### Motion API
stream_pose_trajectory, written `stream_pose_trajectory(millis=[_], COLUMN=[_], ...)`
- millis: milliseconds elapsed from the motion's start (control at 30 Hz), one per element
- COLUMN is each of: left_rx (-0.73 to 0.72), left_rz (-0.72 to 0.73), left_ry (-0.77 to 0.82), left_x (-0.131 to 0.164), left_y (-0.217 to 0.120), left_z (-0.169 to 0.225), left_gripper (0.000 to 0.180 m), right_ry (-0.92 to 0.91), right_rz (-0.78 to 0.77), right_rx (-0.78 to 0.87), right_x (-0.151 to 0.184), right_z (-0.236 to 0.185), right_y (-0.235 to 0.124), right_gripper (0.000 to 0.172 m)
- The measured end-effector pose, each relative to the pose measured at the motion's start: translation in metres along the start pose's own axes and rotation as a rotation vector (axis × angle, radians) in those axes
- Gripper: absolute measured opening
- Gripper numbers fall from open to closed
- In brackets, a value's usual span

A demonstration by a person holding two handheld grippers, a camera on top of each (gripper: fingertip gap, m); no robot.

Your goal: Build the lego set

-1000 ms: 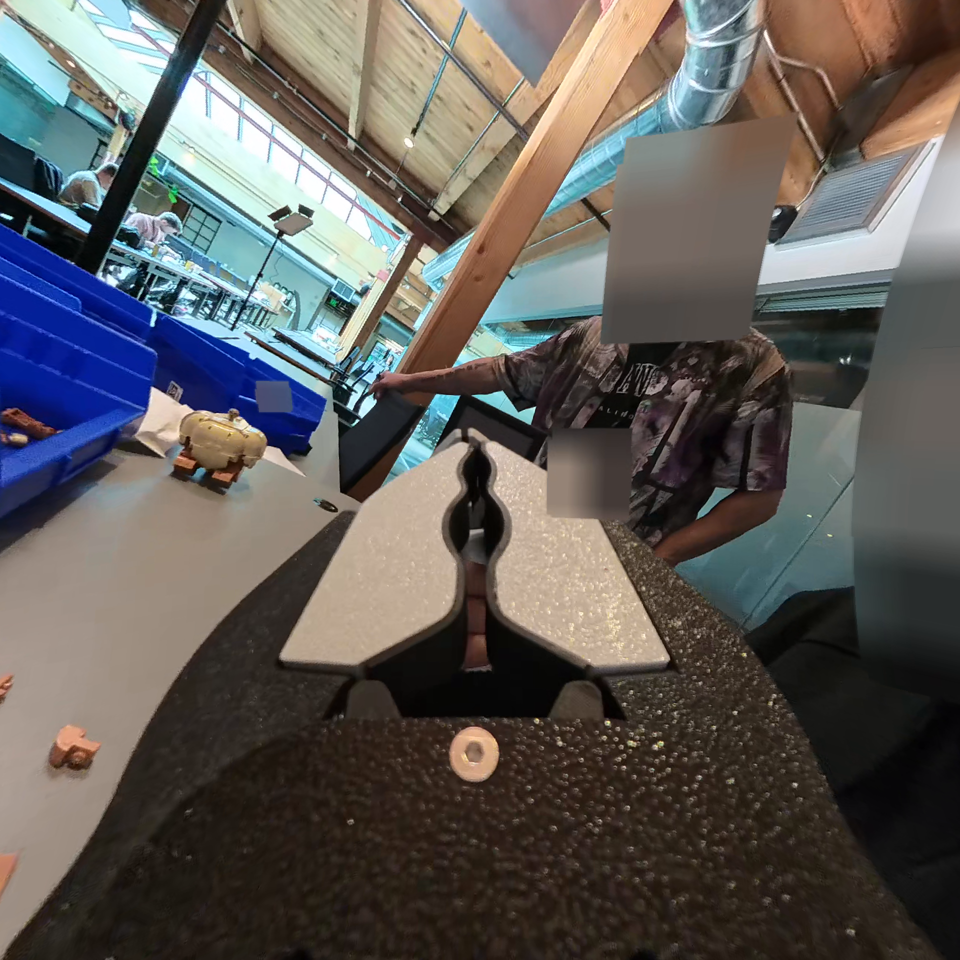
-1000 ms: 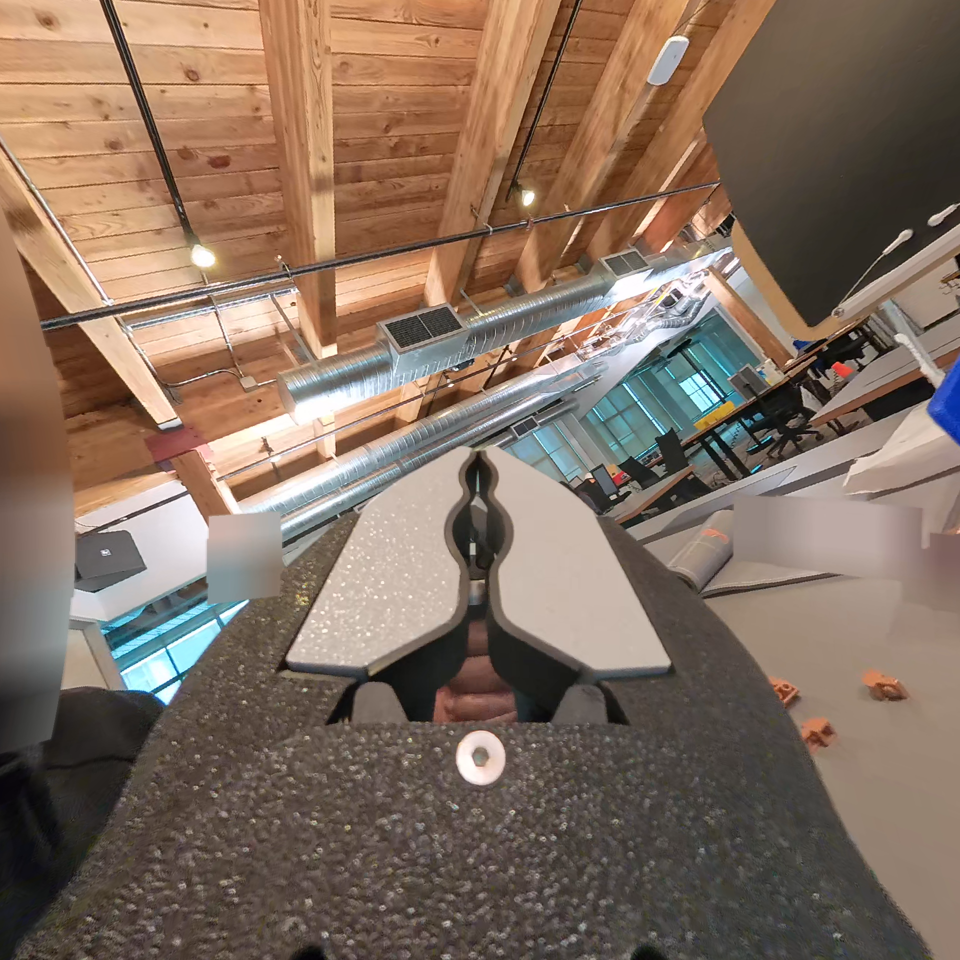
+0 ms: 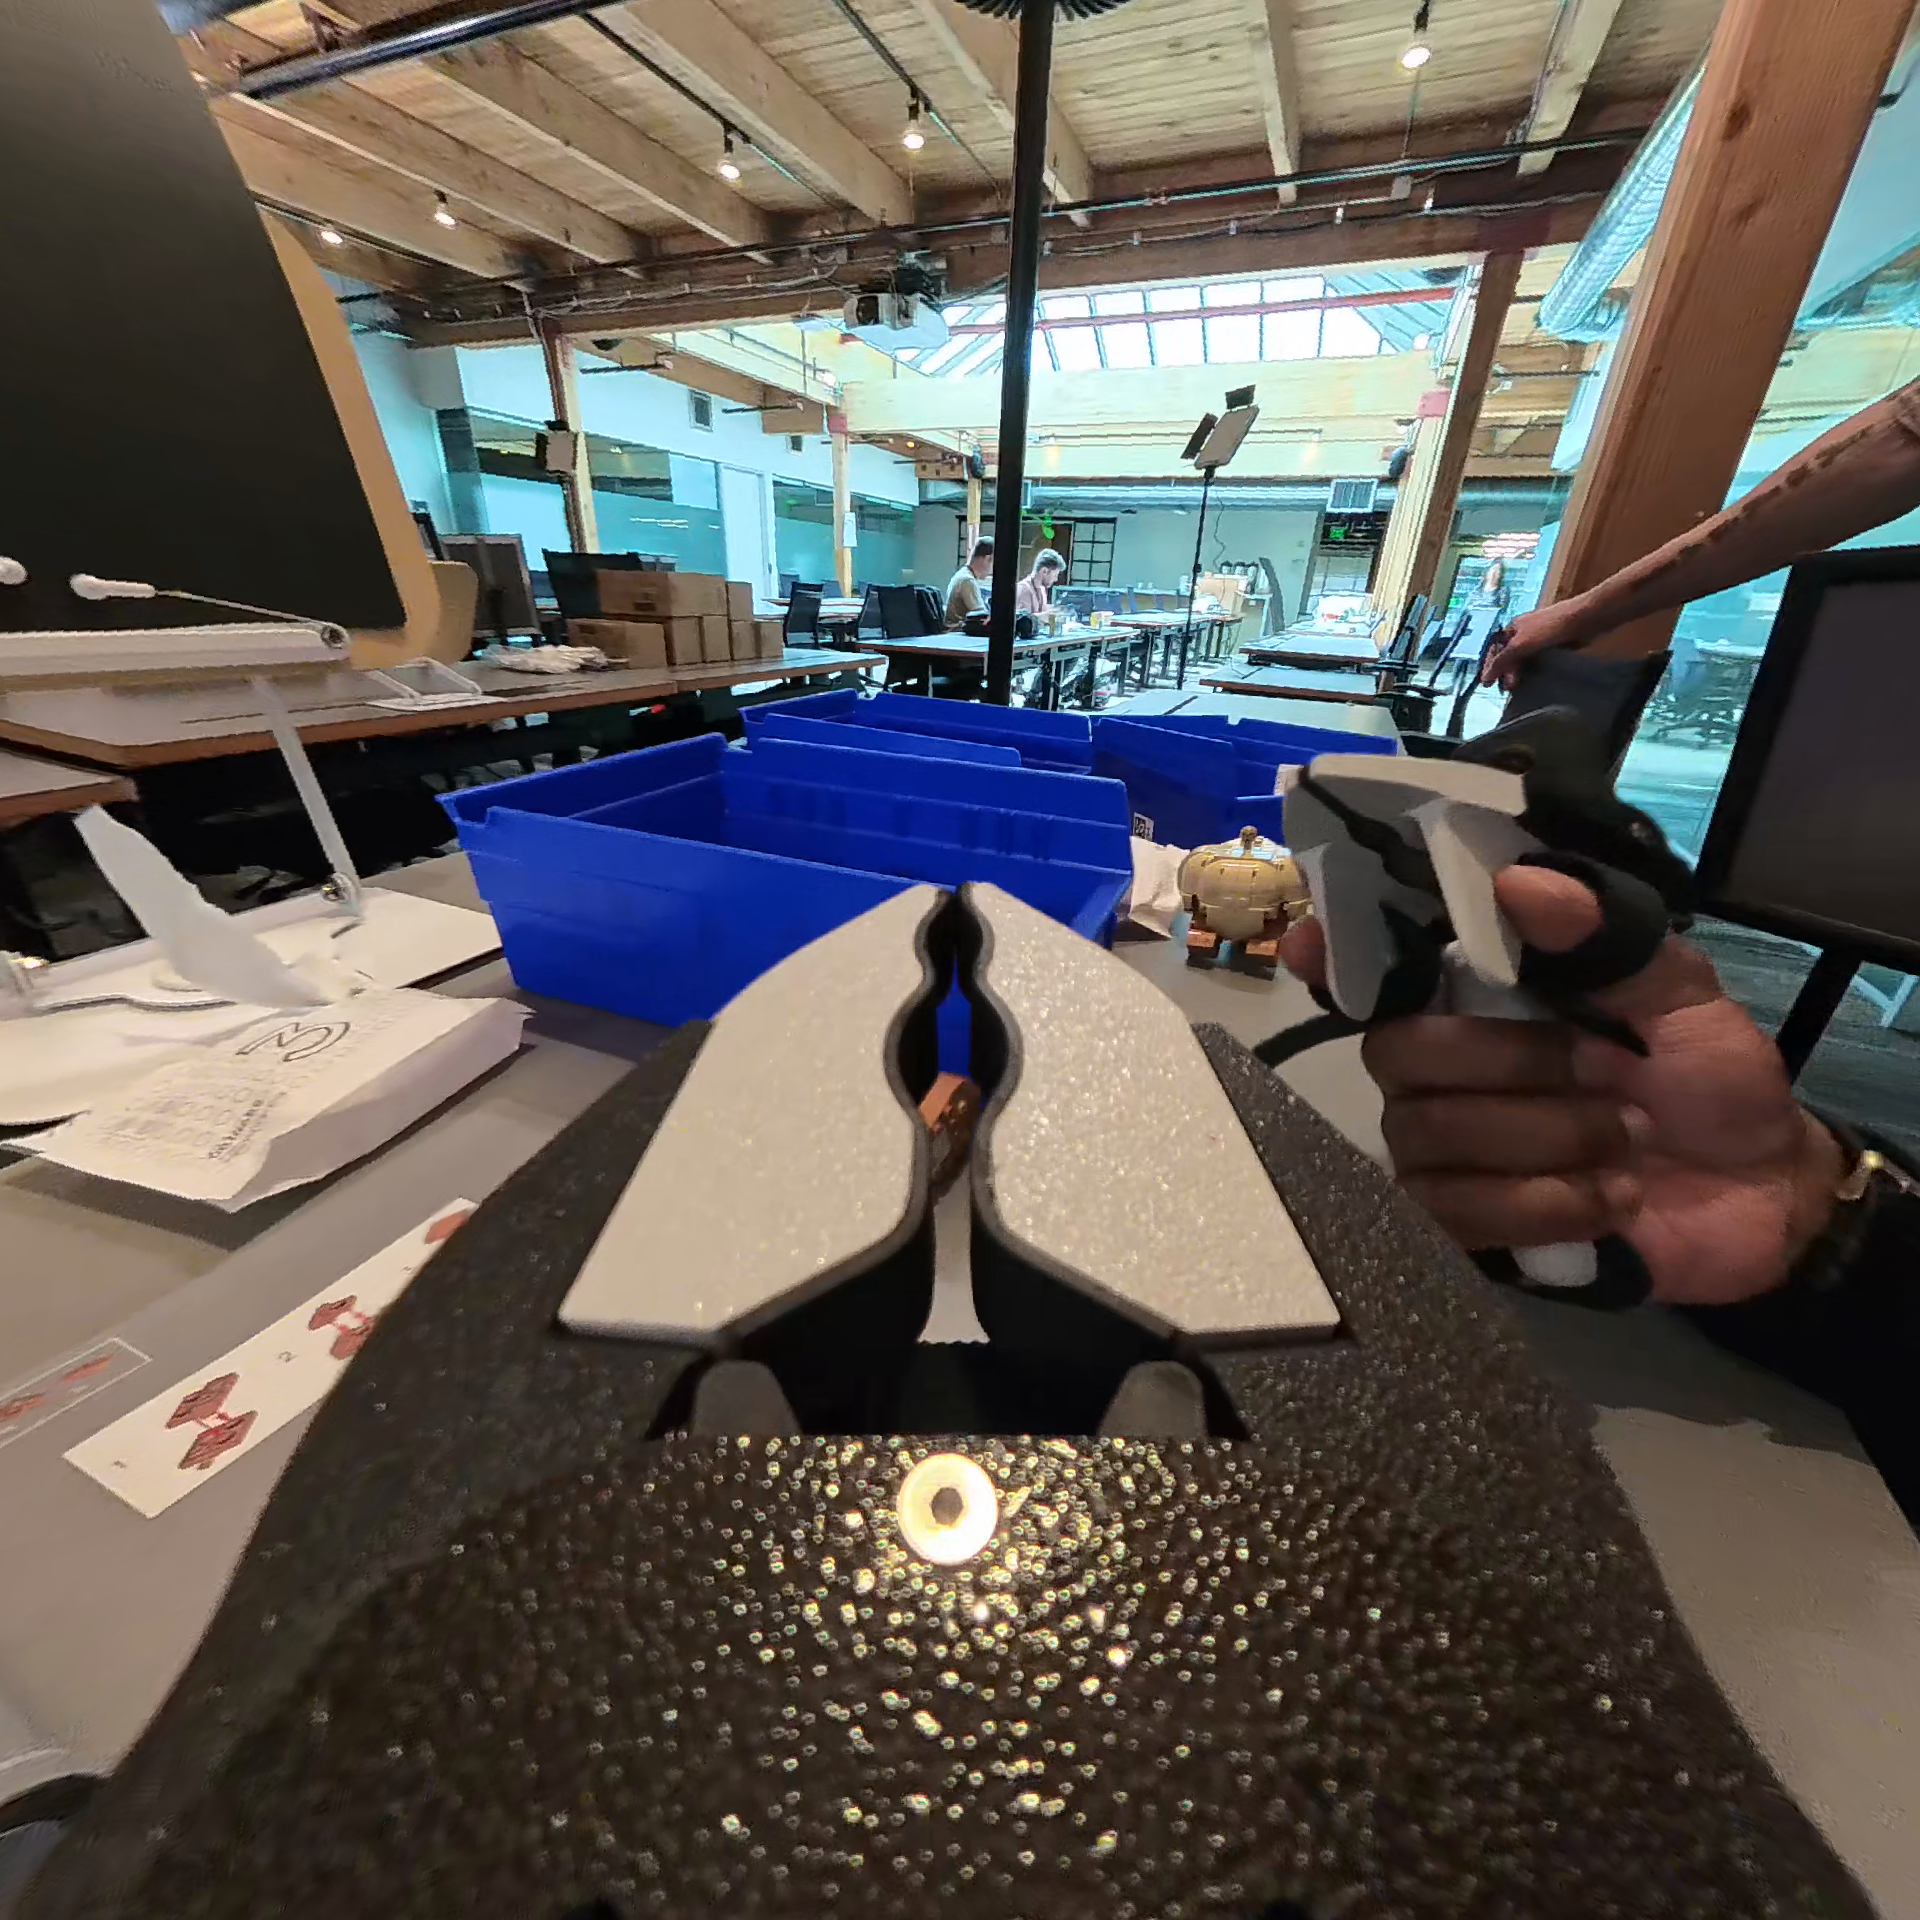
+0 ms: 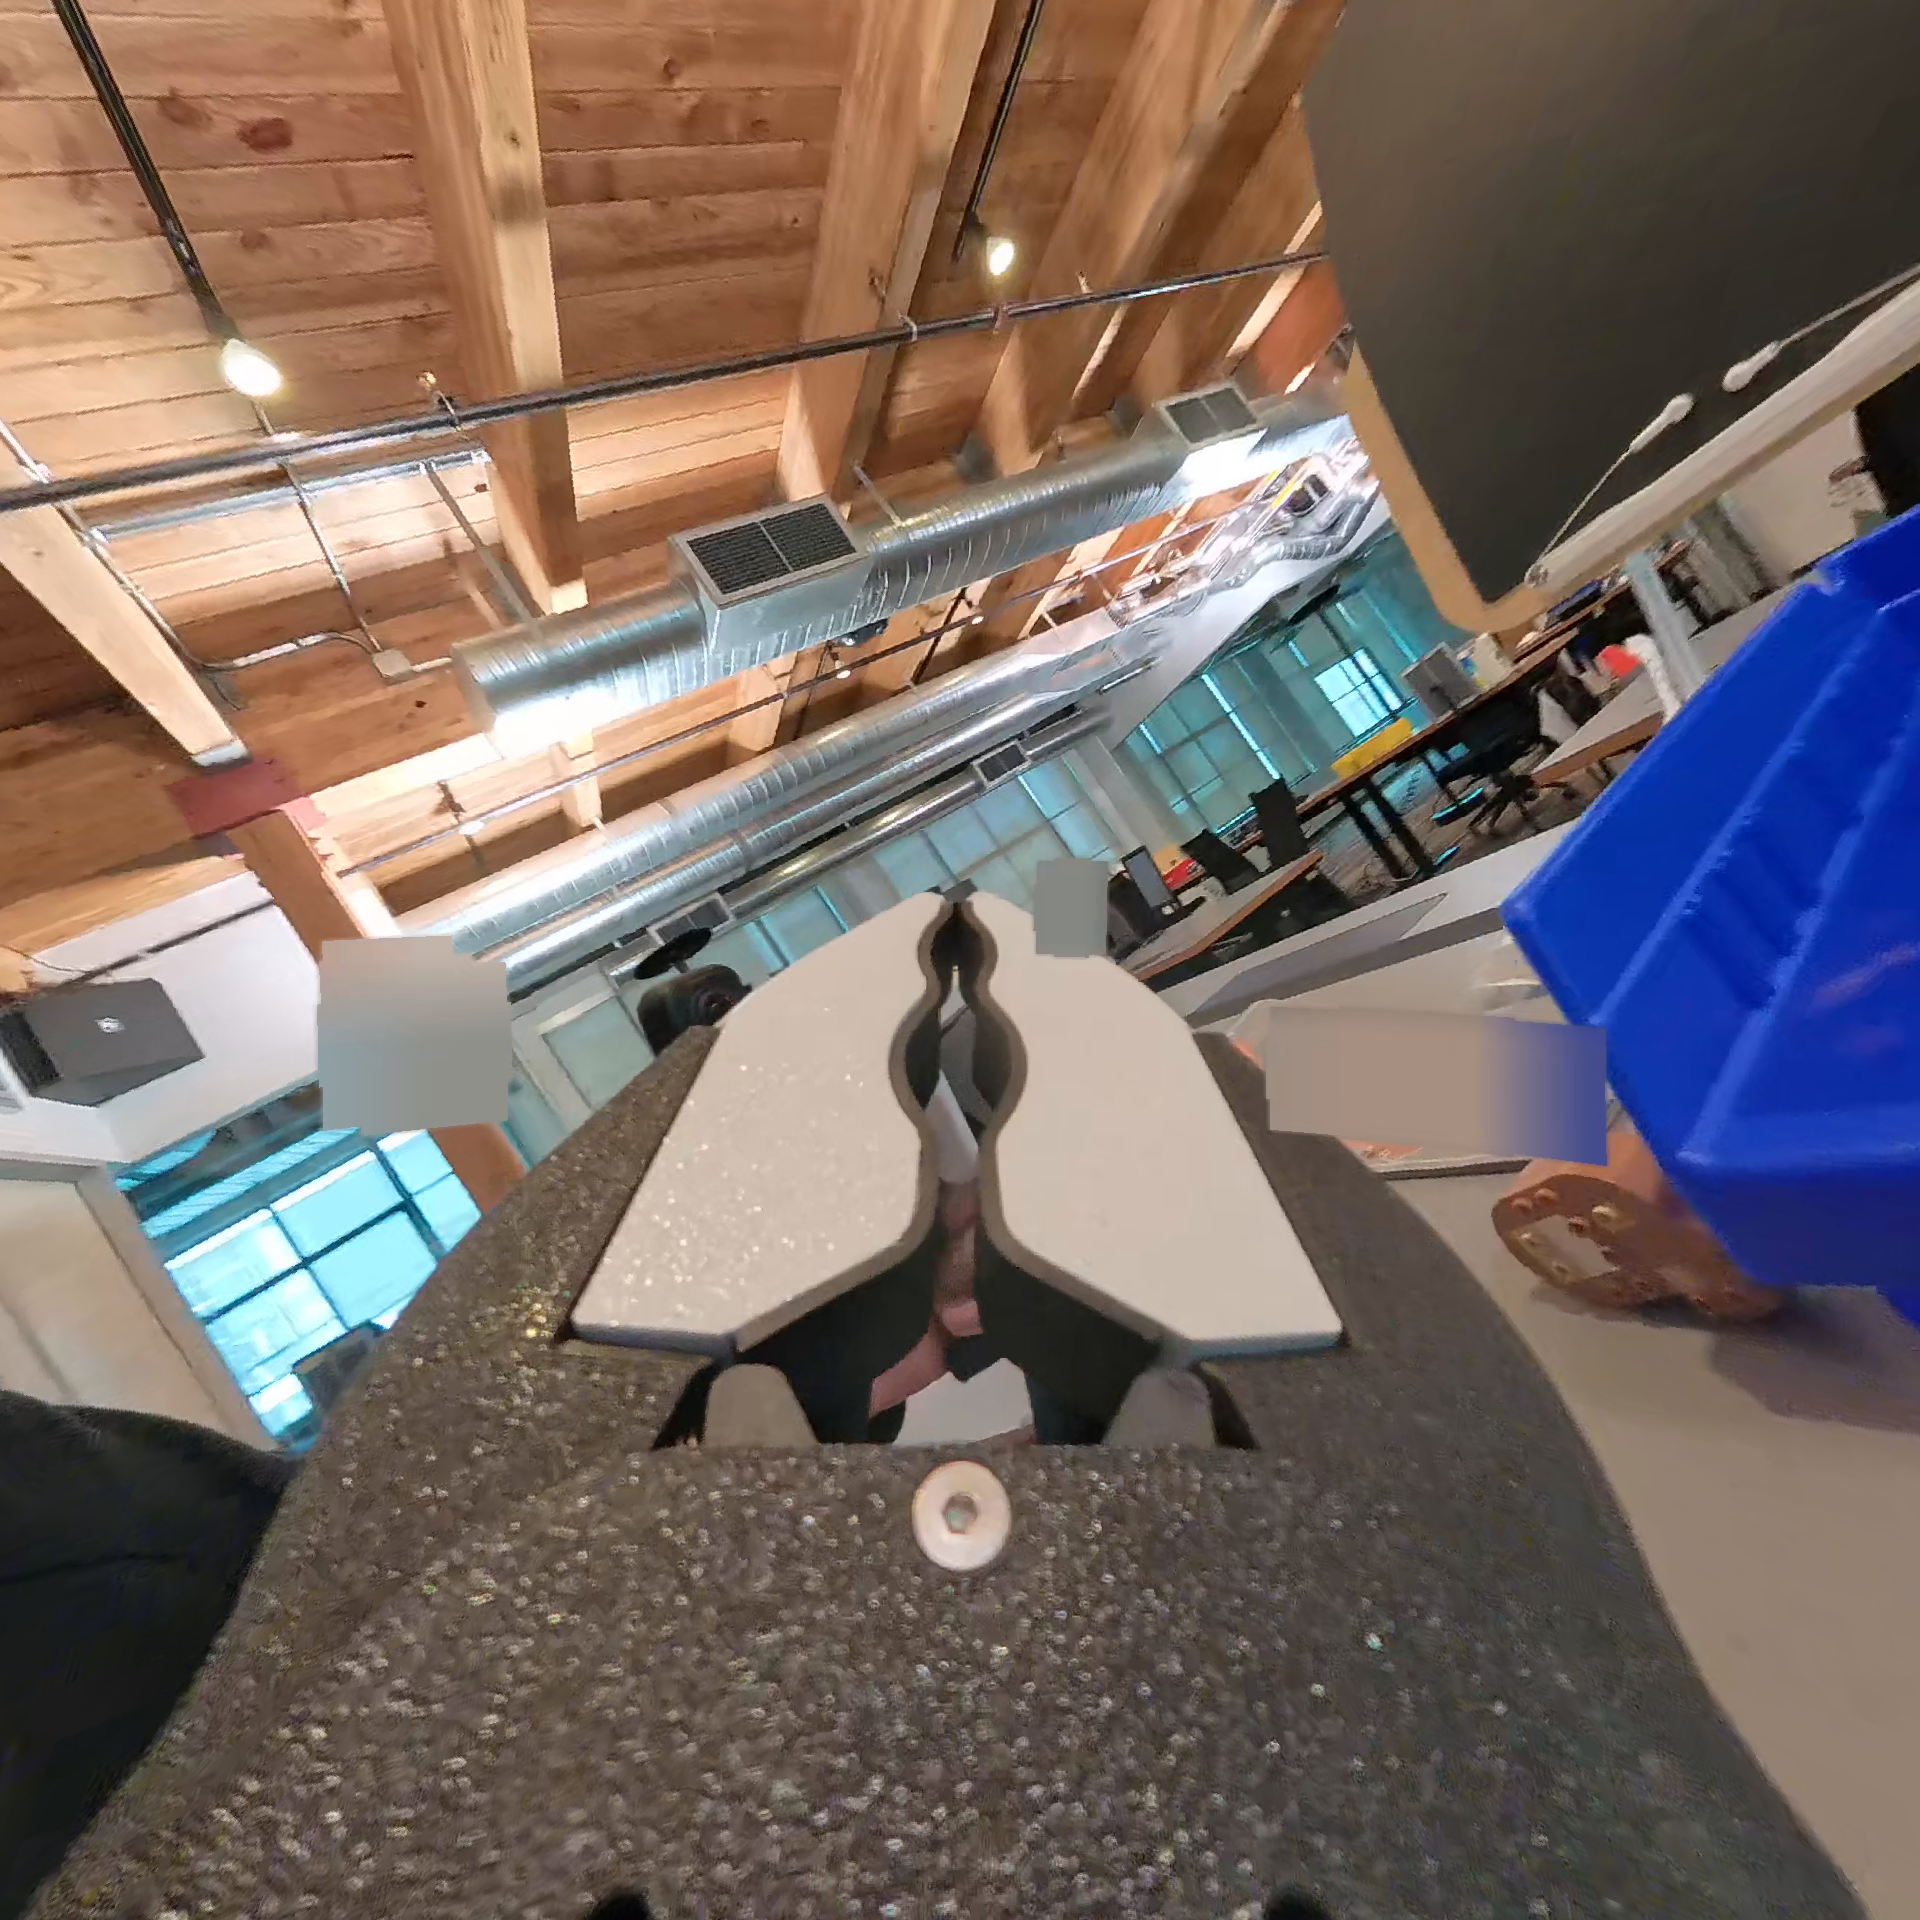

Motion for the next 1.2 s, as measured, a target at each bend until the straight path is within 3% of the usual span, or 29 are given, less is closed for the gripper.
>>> stream_pose_trajectory(millis=[333,467,533,600,700,967,1033,1133,1200], left_rx=[0.005,0.025,0.093,0.242,0.360,0.432,0.355,0.253,0.302], left_rz=[-0.050,-0.058,-0.052,-0.043,-0.066,-0.186,-0.195,-0.143,-0.130], left_ry=[0.001,-0.008,-0.012,-0.048,-0.034,0.171,0.201,0.041,0.024], left_x=[0.011,0.012,0.012,0.009,0.006,0.007,0.006,0.001,0.000], left_y=[0.005,0.007,0.010,0.015,0.024,0.037,0.039,0.037,0.035], left_z=[0.006,0.009,0.017,0.034,0.060,0.112,0.109,0.086,0.086], left_gripper=[0.000,0.000,0.000,0.000,0.000,0.000,0.000,0.000,0.000], right_ry=[-0.020,-0.082,-0.173,-0.181,-0.091,-0.075,-0.072,-0.065,-0.070], right_rz=[0.032,0.167,0.187,0.201,0.235,0.179,0.169,0.163,0.153], right_rx=[0.005,-0.201,-0.131,-0.039,-0.006,0.067,0.065,0.057,0.053], right_x=[-0.005,-0.021,-0.026,-0.027,-0.026,-0.016,-0.014,-0.012,-0.011], right_z=[0.000,-0.022,-0.024,-0.018,-0.008,-0.002,-0.002,-0.002,-0.003], right_y=[-0.008,-0.021,-0.025,-0.027,-0.029,-0.021,-0.019,-0.016,-0.014], right_gripper=[0.000,0.000,0.015,0.019,0.000,0.000,0.000,0.000,0.000])
Point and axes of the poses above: each gripper's, where its closed fingertips meet, y out along the fingers, x out of its underside, z = x × y across the jaws, the point moved 8 cm from there along -y, back along the fingers, and after that the axes turned 4 degrees about x, right-handed, at the moved point
